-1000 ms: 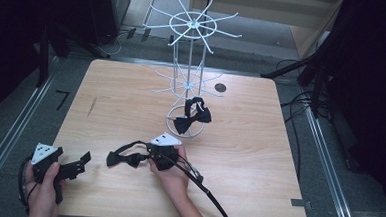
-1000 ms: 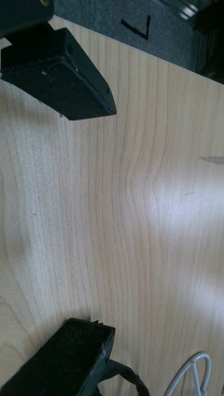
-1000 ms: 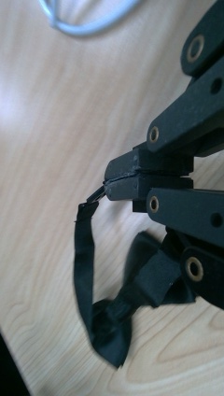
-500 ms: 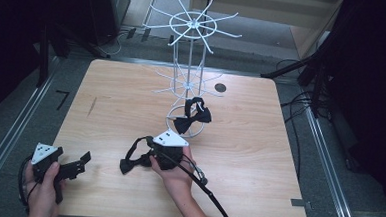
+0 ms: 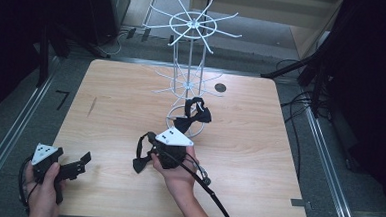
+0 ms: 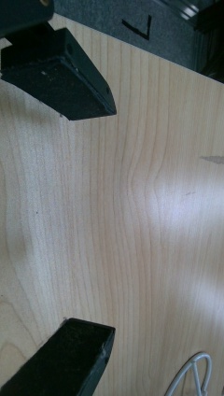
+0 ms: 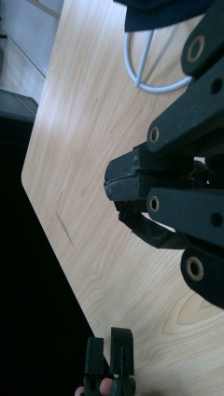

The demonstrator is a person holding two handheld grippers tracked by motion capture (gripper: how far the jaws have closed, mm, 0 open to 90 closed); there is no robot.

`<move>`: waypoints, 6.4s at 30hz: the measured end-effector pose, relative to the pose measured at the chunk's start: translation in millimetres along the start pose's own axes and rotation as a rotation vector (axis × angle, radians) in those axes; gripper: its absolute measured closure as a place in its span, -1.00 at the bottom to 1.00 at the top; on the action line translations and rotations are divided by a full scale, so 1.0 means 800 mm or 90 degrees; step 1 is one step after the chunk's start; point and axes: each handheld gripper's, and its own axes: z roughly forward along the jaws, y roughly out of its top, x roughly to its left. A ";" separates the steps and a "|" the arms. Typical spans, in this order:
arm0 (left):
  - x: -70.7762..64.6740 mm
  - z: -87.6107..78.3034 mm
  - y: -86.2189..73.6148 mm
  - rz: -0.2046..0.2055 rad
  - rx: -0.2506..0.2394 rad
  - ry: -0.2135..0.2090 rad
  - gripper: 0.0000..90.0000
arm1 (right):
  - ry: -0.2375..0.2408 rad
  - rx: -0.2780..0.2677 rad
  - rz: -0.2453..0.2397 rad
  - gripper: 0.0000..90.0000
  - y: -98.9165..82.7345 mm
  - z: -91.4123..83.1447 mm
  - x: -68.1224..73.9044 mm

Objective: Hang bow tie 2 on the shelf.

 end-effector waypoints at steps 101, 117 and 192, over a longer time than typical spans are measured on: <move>0.004 0.001 0.001 -0.009 -0.001 -0.007 -1.00 | -0.112 -0.123 -0.013 1.00 0.112 -0.065 -0.057; 0.005 0.001 0.001 -0.010 0.001 -0.008 -1.00 | -0.144 -0.095 0.002 1.00 0.115 -0.051 -0.076; -0.002 0.001 0.001 0.015 0.001 0.006 -1.00 | -0.017 -0.107 0.012 -0.79 -0.007 -0.122 -0.113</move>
